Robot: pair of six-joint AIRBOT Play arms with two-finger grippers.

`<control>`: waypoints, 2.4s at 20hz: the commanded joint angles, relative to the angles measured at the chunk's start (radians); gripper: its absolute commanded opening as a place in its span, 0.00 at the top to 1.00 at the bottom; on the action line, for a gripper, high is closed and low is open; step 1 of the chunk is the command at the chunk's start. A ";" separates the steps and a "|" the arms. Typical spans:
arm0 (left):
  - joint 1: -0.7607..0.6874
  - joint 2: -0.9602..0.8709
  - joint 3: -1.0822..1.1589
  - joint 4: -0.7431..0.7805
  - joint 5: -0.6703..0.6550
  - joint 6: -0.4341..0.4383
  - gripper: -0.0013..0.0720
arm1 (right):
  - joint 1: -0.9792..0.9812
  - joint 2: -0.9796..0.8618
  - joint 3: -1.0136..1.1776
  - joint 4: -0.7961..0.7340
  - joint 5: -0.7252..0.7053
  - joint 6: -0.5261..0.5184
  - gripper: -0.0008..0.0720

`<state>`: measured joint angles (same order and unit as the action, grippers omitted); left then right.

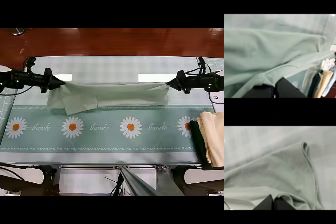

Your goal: Fold the shirts.

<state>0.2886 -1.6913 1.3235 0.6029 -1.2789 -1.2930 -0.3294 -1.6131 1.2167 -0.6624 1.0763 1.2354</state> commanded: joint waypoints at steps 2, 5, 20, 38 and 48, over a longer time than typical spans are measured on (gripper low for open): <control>-0.015 -0.153 0.162 0.005 -0.056 -0.040 0.94 | 0.024 -0.086 0.050 0.010 -0.030 0.009 0.95; -0.017 -0.194 0.162 0.035 -0.036 -0.055 0.90 | 0.034 -0.117 0.050 0.037 -0.056 0.008 0.83; 0.162 0.429 -0.339 0.216 0.323 0.047 0.02 | -0.188 -0.115 0.011 -0.058 0.133 -0.022 0.13; -0.474 0.378 -0.370 -0.082 0.478 0.201 0.95 | -0.024 0.129 -0.033 -0.072 0.227 -0.045 0.95; -1.001 -0.145 0.177 0.165 0.493 -0.253 0.95 | 0.015 0.843 -0.278 -0.148 0.243 0.084 0.95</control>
<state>-0.5842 -1.7020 1.3537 0.7414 -0.7849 -1.4456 -0.3344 -0.9211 0.9699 -0.8055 1.3109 1.2617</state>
